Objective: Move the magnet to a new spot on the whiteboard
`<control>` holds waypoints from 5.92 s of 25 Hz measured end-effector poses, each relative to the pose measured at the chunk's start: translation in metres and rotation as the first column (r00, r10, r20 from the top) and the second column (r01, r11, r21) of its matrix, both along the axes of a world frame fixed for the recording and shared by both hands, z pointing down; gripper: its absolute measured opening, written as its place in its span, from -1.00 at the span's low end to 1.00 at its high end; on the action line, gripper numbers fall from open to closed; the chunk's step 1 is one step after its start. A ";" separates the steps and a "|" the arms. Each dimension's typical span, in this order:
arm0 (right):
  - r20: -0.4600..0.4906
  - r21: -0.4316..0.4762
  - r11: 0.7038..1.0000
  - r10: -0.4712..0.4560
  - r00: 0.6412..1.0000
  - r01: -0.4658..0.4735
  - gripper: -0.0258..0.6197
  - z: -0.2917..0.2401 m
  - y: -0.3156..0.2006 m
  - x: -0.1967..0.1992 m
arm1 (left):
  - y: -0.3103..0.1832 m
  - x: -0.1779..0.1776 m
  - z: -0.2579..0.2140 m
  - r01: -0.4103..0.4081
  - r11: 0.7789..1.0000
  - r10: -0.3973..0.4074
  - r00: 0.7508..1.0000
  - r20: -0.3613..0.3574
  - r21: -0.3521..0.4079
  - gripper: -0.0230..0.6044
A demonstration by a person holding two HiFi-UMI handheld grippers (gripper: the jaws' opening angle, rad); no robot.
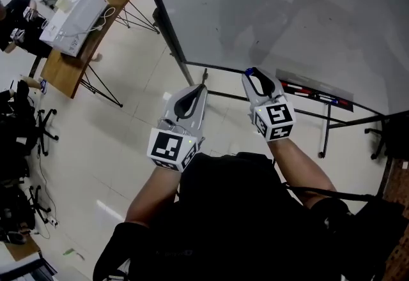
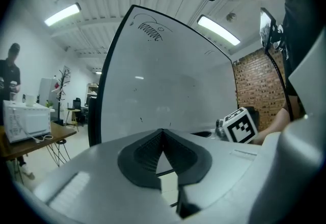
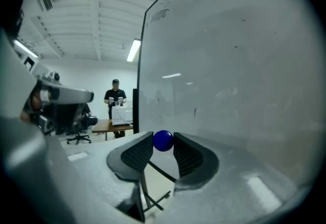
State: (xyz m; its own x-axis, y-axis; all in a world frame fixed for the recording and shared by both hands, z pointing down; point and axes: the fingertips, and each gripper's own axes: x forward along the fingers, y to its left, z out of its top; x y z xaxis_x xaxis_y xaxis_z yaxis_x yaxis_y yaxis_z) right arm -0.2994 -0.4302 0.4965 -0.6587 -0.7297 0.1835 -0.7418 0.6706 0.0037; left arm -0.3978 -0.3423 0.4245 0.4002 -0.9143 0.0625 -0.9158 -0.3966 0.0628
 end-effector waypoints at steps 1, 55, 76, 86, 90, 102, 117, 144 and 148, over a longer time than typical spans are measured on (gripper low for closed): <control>-0.026 0.010 0.998 0.055 0.998 -0.055 -0.57 0.011 -0.008 0.001 | -0.002 -0.001 0.002 -0.032 0.999 0.032 0.999 0.003 -0.007 -0.88; -0.160 0.028 0.868 0.494 0.855 -0.496 -0.49 0.091 -0.022 0.040 | 0.041 -0.055 0.013 -0.244 0.967 0.242 0.970 -0.037 -0.078 -0.88; 0.268 -0.276 0.956 0.179 0.946 -0.103 -0.90 -0.029 0.158 0.007 | 0.064 -0.035 0.020 -0.350 0.934 0.343 0.935 -0.091 -0.073 -0.88; 0.223 -0.192 0.975 -0.067 0.973 0.111 -0.90 -0.055 0.233 0.022 | 0.106 0.034 0.002 -0.291 0.956 0.285 0.952 -0.109 -0.039 -0.88; 0.211 -0.174 0.964 -0.161 0.964 0.200 -0.90 -0.054 0.276 0.057 | 0.146 0.090 0.013 -0.256 0.963 0.244 0.961 -0.129 -0.081 -0.88; 0.294 -0.215 0.952 -0.151 0.944 0.219 -0.90 -0.044 0.382 0.206 | 0.266 0.221 -0.004 -0.194 0.976 0.188 0.980 -0.058 -0.105 -0.88; 0.303 -0.140 0.973 -0.132 0.944 0.181 -0.90 -0.064 0.490 0.193 | 0.407 0.198 -0.005 -0.178 0.980 0.176 0.984 -0.037 -0.093 -0.88; 0.186 -0.082 0.996 -0.013 0.982 0.028 -0.90 -0.085 0.705 0.280 | 0.585 0.285 0.001 -0.304 0.949 0.294 0.949 -0.116 -0.082 -0.88; 0.168 -0.089 0.996 -0.013 0.986 0.028 -0.90 -0.083 0.715 0.316 | 0.589 0.315 -0.008 -0.283 0.957 0.276 0.955 -0.109 -0.056 -0.88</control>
